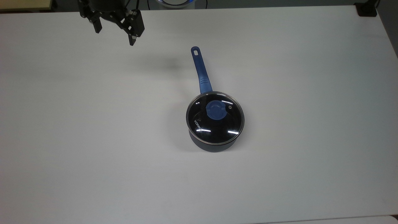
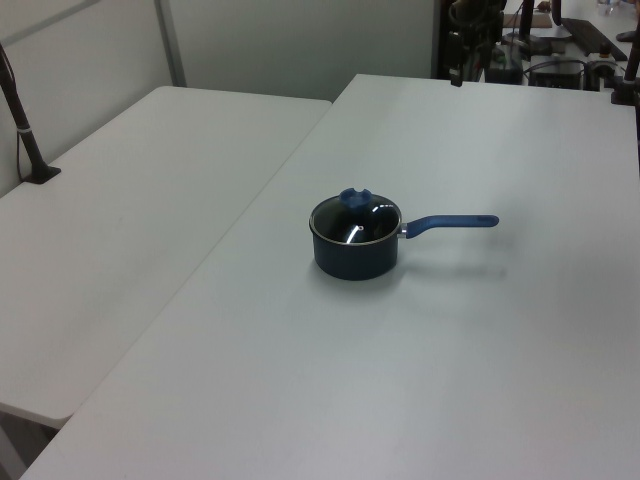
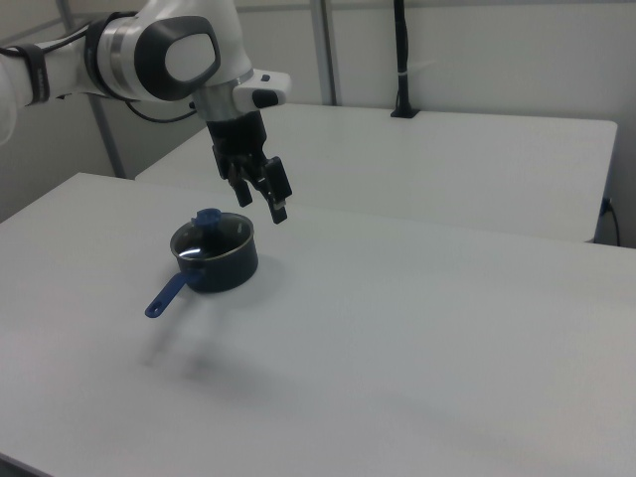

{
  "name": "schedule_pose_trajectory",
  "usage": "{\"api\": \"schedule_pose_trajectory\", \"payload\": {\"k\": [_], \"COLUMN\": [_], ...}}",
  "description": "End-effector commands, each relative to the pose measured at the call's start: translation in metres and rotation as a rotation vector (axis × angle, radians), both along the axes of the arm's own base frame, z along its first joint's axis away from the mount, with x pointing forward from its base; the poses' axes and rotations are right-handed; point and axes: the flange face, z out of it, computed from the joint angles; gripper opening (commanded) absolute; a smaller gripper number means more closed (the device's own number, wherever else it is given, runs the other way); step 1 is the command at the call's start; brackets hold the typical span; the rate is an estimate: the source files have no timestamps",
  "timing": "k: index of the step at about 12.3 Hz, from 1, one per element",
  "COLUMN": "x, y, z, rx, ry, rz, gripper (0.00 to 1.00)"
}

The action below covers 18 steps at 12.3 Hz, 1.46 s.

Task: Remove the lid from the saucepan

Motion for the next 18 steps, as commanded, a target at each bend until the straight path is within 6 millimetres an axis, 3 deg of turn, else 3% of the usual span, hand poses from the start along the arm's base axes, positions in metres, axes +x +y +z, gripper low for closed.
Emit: {"api": "schedule_pose_trajectory", "payload": {"k": [1, 7, 10, 13, 16, 18], "x": [0.000, 0.003, 0.007, 0.030, 0.068, 0.095], "y": [0.003, 0.003, 0.017, 0.079, 0.166, 0.209], "z": [0.001, 0.005, -0.001, -0.010, -0.049, -0.068], "rx": [-0.003, 0.008, 0.009, 0.010, -0.003, 0.000], "ry": [-0.010, -0.022, -0.012, -0.009, 0.008, -0.026], "rz": [0.023, 0.020, 0.049, 0.136, 0.145, 0.168], "gripper": [1.00, 1.00, 1.00, 1.00, 1.00, 1.00]}}
